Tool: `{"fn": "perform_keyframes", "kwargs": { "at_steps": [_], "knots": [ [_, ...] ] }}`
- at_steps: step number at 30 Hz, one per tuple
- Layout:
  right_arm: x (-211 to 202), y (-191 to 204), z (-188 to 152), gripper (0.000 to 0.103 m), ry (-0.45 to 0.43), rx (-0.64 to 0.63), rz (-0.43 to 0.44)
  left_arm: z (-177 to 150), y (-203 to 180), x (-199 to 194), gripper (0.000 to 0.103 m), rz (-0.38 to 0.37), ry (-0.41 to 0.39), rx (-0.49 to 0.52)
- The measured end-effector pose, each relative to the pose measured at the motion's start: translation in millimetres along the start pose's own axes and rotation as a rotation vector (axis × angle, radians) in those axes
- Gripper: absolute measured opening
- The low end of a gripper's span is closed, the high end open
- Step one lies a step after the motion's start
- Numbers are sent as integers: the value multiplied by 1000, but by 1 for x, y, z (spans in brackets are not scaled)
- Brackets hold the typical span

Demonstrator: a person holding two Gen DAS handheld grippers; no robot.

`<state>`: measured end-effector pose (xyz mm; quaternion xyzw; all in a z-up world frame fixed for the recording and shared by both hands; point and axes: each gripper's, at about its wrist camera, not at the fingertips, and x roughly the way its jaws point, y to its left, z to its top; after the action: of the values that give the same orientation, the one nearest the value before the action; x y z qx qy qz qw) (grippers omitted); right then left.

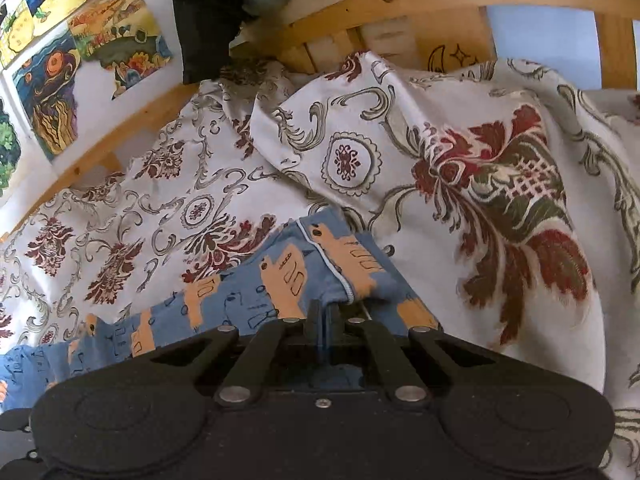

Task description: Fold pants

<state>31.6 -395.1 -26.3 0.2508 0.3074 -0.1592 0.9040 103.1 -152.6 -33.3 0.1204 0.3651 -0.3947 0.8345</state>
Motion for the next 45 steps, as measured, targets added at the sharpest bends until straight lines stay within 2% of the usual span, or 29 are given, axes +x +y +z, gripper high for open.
{"fn": "perform_keyframes", "kwargs": {
  "at_steps": [2,4,5,8,10,11,17,18,19,22,26,28,33,36,39,40,41,42,43,44,45],
  "knots": [
    [2,0,-3,1,10,1,17,0,3,-2,1,-6,-5,-9],
    [2,-6,-5,16,28,23,41,0,4,-6,2,-3,-10,-4],
    [4,-7,-6,20,32,46,51,0,5,-5,2,-2,-11,-1],
    [1,-19,-3,24,31,111,63,0,3,-6,2,4,-7,5],
    [-1,-26,0,35,20,145,61,0,2,-5,2,6,-6,10],
    [-1,-30,2,35,18,169,63,0,2,-5,2,7,-6,11],
    [11,-39,13,33,27,249,56,-1,2,-5,2,6,-4,7],
    [12,-40,15,28,25,258,52,-1,2,-5,2,7,-3,7],
    [12,-40,15,16,20,261,45,-1,2,-5,2,6,-3,6],
    [8,-36,16,7,-5,194,7,-1,3,-5,2,5,-3,5],
    [-14,-20,9,7,-97,15,-43,0,2,-9,2,0,-13,10],
    [-22,-16,2,7,-112,-37,-64,0,1,-12,2,-2,-14,26],
    [-24,-20,-21,7,-85,-82,-121,-4,-3,-10,2,-18,23,64],
    [-20,-27,-23,7,-67,-54,-122,-8,-5,-5,2,-18,45,75],
    [-18,-24,-25,7,-66,-93,-133,-9,-4,-4,8,-28,59,74],
    [-17,-23,-26,10,-63,-109,-139,-9,-3,-5,12,-36,61,64],
    [-18,-22,-28,11,-64,-122,-137,-9,-1,-7,21,-48,66,47],
    [-20,-21,-29,17,-70,-137,-135,-8,2,-9,26,-65,71,22],
    [-22,-19,-30,28,-82,-161,-143,-8,7,-13,40,-86,70,-14],
    [-25,-15,-31,35,-99,-193,-155,-7,12,-17,54,-97,68,-47],
    [-27,-12,-32,46,-118,-222,-163,-7,18,-23,59,-97,63,-90]
  ]
}}
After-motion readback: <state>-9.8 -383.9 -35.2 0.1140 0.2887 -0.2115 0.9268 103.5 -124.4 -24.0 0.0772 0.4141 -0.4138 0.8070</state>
